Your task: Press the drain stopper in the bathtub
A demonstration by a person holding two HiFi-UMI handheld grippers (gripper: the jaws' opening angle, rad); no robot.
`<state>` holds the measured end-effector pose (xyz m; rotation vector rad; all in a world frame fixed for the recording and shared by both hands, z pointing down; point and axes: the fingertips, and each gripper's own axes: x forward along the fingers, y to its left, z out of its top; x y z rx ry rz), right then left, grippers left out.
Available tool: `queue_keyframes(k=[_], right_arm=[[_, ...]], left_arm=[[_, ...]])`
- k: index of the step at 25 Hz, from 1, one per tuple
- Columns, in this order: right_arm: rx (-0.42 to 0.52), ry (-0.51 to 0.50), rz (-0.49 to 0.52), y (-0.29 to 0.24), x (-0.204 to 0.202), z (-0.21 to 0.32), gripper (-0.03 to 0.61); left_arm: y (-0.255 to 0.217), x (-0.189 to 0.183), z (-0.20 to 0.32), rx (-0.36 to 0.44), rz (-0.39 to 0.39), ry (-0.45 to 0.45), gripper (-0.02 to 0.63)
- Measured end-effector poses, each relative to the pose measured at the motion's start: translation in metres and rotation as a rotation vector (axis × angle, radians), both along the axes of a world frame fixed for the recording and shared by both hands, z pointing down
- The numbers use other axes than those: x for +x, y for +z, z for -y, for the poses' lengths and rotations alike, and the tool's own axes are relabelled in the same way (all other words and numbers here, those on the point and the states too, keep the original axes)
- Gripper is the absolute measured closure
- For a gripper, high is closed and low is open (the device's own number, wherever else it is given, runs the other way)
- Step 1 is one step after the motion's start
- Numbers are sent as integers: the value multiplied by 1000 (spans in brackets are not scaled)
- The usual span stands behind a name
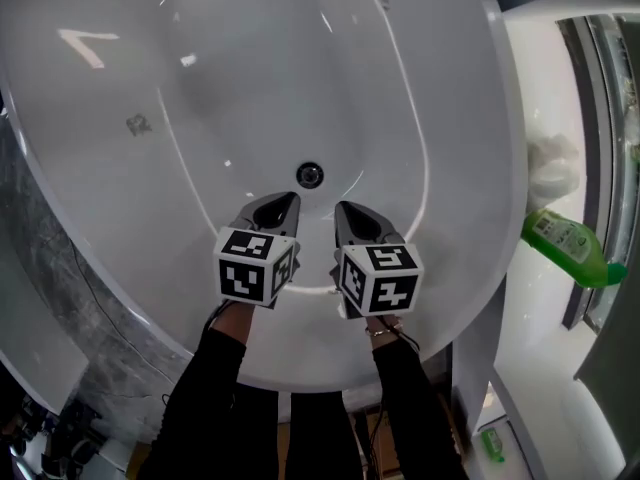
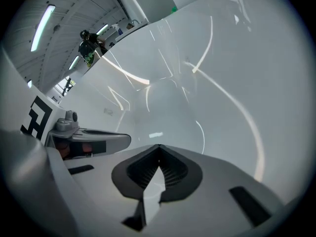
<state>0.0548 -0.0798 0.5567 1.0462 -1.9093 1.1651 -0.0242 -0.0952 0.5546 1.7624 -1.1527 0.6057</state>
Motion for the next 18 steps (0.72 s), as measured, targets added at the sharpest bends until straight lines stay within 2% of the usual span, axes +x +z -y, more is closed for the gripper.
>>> queue_keyframes(k=[7, 18], right_arm=[[-36, 31, -5, 38, -1, 6, 577], [-89, -9, -8, 80, 1, 9, 577]], left_arm=[[37, 6, 2, -48, -2, -21, 606], [88, 6, 3, -105, 21, -35, 606]])
